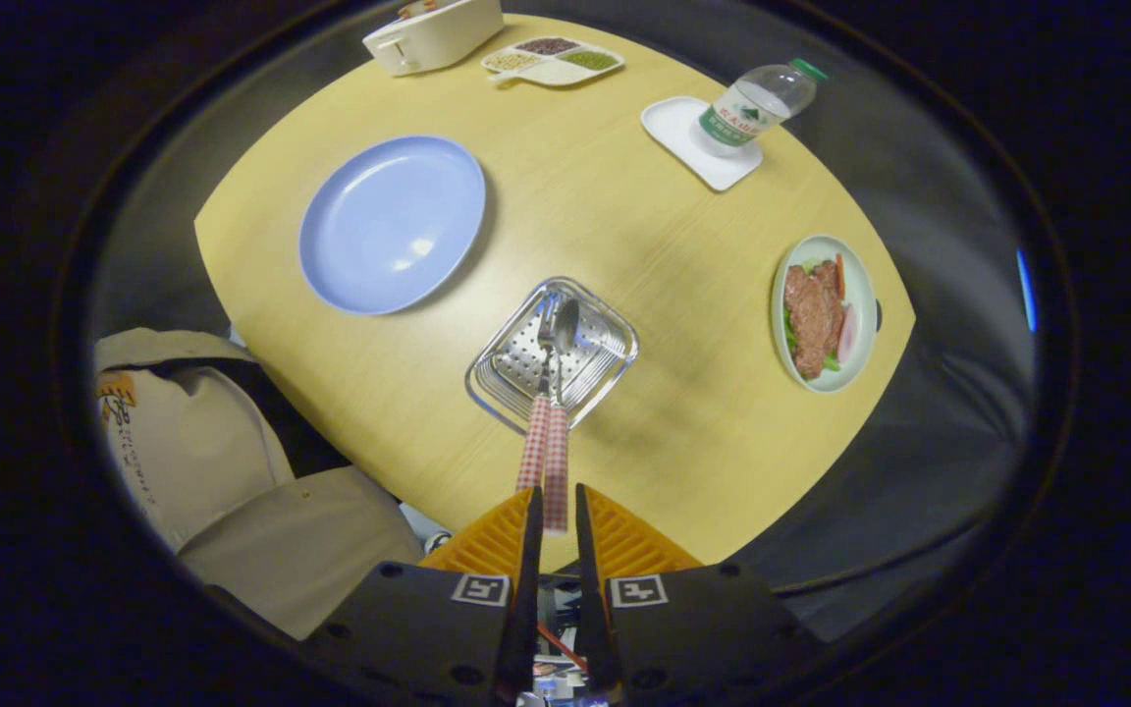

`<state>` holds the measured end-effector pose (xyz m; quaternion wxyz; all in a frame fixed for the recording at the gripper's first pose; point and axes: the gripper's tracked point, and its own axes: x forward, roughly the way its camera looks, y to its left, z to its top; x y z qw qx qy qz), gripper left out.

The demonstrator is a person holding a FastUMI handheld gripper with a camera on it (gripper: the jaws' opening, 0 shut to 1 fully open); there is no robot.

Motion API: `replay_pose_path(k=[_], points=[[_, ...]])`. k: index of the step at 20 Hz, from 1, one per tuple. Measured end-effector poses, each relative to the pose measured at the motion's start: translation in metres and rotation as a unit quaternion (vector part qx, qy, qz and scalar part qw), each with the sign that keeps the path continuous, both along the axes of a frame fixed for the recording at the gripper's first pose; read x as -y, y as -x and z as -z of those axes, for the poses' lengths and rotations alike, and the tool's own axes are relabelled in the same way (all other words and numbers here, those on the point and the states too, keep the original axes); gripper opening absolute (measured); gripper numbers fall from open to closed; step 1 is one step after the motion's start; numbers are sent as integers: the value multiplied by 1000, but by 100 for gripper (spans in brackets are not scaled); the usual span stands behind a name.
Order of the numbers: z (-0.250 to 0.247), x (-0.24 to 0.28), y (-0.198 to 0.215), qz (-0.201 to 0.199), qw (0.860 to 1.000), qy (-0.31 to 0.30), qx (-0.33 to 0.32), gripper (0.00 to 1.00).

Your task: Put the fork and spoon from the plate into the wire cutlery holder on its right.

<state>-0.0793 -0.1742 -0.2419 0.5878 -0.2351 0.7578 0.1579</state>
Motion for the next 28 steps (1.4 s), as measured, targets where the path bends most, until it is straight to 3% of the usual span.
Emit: replay_pose_path(k=[3,5,8,10,15,21,25,28], points=[[-5,-16,-8,34,997,-33,56,33],[-10,-29,-15,70,989,-61,112,52],[-23,-38,-24,126,968,-83,201,80],[-37,-48,-29,169,945,-110,259,99],[-74,-74,-30,232,872,-194,386,99],[-124,-72,-25,253,776,-225,532,99],[-159,-60,-20,253,707,-212,625,98],[-174,-53,-13,247,674,-193,669,97]])
